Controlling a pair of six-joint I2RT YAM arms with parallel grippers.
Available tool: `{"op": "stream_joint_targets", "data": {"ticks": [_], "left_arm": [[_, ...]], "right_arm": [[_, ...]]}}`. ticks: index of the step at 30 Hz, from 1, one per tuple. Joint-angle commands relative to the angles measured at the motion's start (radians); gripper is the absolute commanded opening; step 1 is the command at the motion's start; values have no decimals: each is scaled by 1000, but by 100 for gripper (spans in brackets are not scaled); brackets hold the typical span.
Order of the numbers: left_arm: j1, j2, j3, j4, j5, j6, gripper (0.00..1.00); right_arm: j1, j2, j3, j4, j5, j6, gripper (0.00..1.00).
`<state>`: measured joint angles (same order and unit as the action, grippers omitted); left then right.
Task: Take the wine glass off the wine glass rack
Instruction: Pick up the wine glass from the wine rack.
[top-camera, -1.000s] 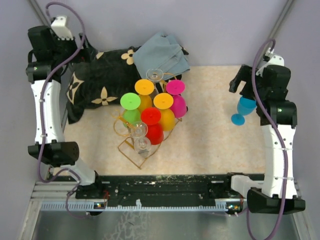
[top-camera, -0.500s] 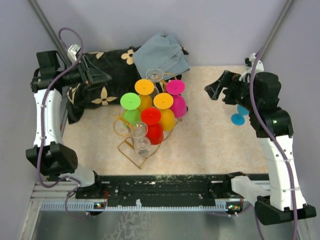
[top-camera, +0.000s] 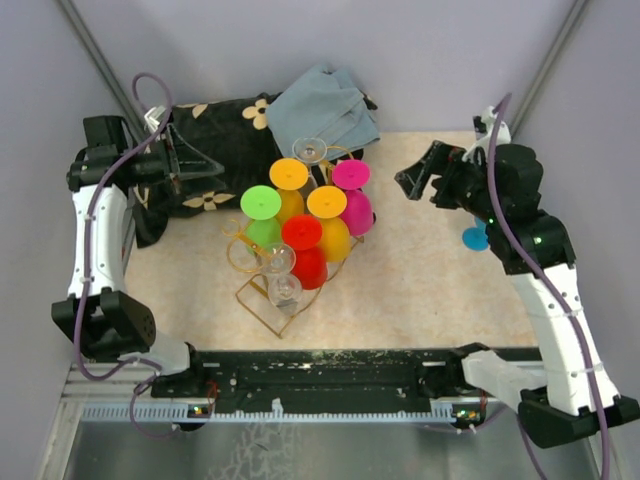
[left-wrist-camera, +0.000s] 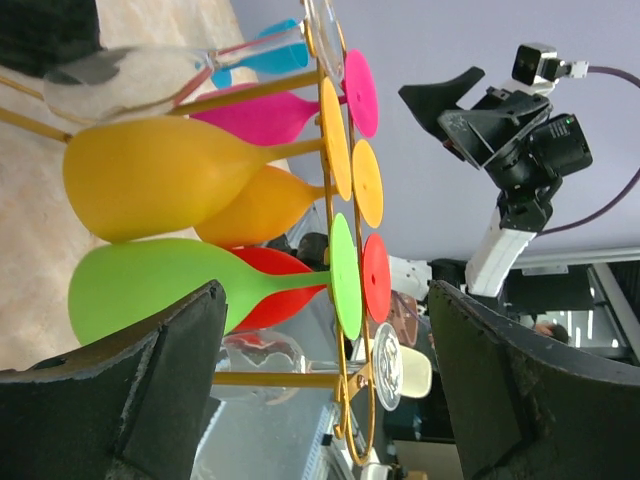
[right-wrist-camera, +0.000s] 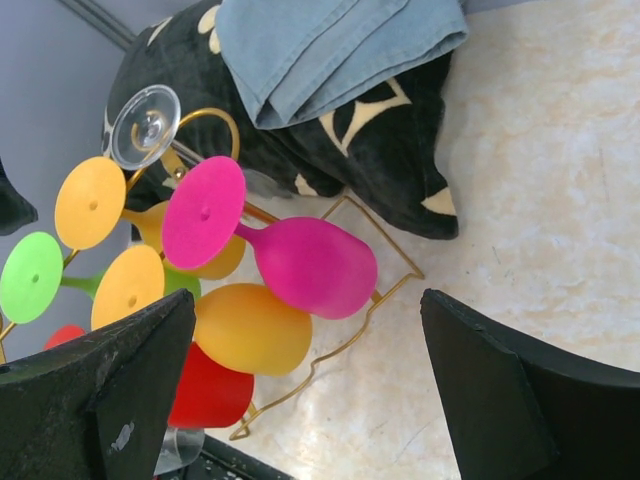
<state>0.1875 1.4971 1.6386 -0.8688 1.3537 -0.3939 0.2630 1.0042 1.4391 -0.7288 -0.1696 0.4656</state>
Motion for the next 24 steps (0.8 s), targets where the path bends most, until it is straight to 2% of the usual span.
{"op": "stream_joint_targets", "data": {"ticks": [1,9,24], "left_arm": [[-26,-18,-16,-167,25,123,86],[-101,-32,-48,-183,0,126,82],[-173,-27,-63,-87,-22,31,58]], "right_arm": [[78,65,35,87,55,5,95],[114,155,104,120,60,5,96],[116,160,100,110,71,-10,96]]}}
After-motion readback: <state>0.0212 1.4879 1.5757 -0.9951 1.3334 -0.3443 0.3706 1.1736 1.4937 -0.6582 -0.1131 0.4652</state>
